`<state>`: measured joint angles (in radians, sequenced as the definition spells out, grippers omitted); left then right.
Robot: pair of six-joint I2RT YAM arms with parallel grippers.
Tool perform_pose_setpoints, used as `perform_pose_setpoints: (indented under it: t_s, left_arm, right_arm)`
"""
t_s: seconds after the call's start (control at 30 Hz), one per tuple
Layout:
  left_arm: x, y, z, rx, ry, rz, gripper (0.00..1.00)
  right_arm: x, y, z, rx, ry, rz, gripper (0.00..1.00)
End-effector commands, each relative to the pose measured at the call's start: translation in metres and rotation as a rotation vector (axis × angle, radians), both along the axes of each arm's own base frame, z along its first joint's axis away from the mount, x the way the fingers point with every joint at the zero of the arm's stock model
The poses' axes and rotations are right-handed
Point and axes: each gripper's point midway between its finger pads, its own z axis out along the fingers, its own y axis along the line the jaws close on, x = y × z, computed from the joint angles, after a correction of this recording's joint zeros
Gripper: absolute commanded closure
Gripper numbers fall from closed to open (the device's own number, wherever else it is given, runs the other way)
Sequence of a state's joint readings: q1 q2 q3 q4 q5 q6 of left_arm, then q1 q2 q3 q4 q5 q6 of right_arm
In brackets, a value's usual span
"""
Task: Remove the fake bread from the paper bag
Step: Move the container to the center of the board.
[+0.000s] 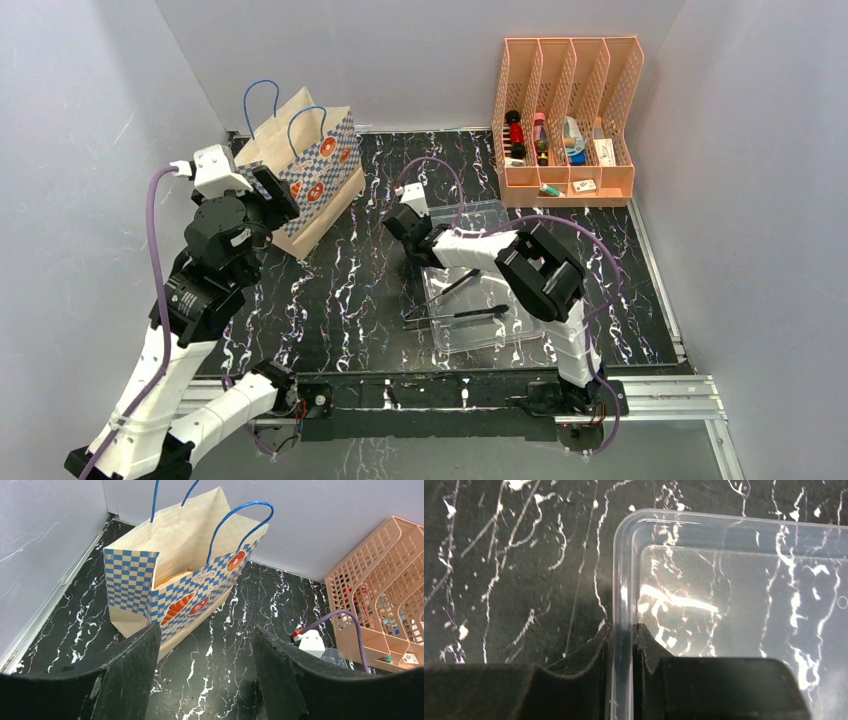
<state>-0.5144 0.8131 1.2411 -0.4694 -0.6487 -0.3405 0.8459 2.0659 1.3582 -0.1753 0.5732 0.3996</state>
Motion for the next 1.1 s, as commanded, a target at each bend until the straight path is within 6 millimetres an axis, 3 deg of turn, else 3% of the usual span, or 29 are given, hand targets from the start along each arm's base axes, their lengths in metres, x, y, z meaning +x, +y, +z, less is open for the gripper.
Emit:
perform_pose_setpoints:
  t_s: [0.0,0.17,0.33,0.6,0.87,1.07]
  left_arm:
    - [-0.009,0.009,-0.008,0.001,0.010,0.027,0.35]
    - [-0.014,0.014,-0.015,0.007,0.017,0.044,0.35]
    - [-0.011,0.015,-0.016,0.023,0.020,0.055,0.36]
    - [-0.012,0.020,-0.026,0.027,0.009,0.081,0.35]
    - [-0.006,0.018,-0.037,0.043,0.026,0.089,0.35]
    - [-0.005,0.021,-0.036,0.053,0.021,0.108,0.35]
  right_arm:
    - [0.042,0.014,0.024,0.082,-0.105,-0.015,0.98]
    - [0.071,0.013,0.022,0.151,-0.134,0.001,1.00]
    - [0.092,0.026,0.018,0.128,-0.157,0.053,1.00]
    - [0.122,0.033,0.029,0.115,-0.238,0.152,1.00]
    - [0.170,0.039,0.030,0.114,-0.267,0.207,1.00]
    - [0.203,0.031,0.028,0.124,-0.286,0.229,1.00]
